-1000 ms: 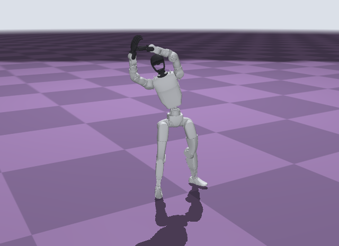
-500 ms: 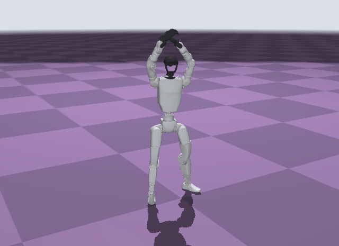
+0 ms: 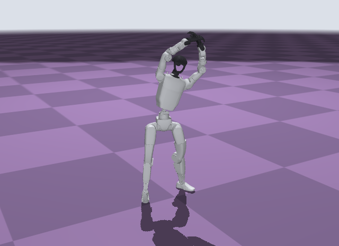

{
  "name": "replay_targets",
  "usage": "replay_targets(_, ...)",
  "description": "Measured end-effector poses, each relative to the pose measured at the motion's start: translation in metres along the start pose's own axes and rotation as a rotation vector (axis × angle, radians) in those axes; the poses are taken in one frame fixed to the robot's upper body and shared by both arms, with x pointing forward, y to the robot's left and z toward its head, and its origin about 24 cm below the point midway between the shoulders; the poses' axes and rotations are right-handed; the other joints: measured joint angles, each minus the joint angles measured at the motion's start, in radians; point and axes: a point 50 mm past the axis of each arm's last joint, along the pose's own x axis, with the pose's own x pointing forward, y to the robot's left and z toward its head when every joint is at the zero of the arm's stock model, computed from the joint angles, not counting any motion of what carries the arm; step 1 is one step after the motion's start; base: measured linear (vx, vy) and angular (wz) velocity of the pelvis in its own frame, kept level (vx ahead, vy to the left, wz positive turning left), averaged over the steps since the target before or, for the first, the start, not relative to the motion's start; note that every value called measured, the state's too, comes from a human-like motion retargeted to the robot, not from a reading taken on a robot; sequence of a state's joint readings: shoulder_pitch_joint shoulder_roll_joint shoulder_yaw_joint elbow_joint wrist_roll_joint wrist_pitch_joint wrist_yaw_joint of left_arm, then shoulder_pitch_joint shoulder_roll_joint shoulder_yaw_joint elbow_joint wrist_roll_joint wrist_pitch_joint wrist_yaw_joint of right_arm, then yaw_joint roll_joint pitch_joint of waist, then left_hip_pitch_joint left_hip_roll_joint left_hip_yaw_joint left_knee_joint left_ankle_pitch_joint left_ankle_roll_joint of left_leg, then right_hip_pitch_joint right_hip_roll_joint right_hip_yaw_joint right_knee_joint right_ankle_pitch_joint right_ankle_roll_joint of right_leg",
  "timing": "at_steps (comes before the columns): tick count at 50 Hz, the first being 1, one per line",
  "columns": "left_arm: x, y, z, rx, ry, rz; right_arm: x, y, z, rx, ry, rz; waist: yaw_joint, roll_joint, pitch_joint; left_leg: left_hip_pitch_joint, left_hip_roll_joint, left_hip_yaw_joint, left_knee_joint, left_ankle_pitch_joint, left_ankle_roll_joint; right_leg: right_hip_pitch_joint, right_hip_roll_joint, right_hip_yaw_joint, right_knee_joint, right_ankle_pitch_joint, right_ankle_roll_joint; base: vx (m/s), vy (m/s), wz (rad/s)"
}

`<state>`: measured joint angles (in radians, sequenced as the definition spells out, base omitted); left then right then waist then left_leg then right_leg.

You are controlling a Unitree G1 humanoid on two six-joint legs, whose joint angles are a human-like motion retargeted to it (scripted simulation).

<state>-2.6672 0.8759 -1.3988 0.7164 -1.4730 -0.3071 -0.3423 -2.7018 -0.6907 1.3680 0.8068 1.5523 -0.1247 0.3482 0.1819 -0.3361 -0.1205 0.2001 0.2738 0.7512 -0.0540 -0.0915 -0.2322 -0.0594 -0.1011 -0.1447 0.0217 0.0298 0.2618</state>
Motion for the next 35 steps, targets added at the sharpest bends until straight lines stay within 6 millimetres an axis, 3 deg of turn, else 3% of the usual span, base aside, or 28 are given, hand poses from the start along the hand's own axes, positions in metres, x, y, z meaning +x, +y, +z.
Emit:
replay_targets(15, -0.017, 0.02, 0.009, 0.036, -0.001, 0.047, 0.017, 0.022, 0.006, 0.031, -0.013, 0.078, 0.053, -0.177, -0.05, 0.062, 0.048, 0.064, -0.028, 0.022, -0.003, 0.018, 0.077, 0.037, -0.011, 0.007, 0.0, 0.03, -0.06, -0.16)
replay_targets(25, -0.052, 0.056, 0.022, 0.05, -0.005, 0.159, 0.046, 0.073, 0.013, 0.036, -0.065, 0.207, 0.088, -0.184, -0.049, 0.114, 0.085, 0.088, -0.026, 0.016, -0.008, 0.058, 0.116, 0.045, -0.012, 0.004, 0.0, 0.0, 0.0, 0.0)
replay_targets(35, -0.079, 0.072, 0.018, 0.011, 0.008, 0.217, 0.055, 0.1, 0.004, 0.11, -0.038, 0.292, 0.128, -0.184, -0.029, 0.151, 0.093, 0.083, -0.025, 0.002, -0.006, 0.104, 0.118, 0.037, -0.014, -0.007, 0.0, 0.0, 0.0, 0.0)
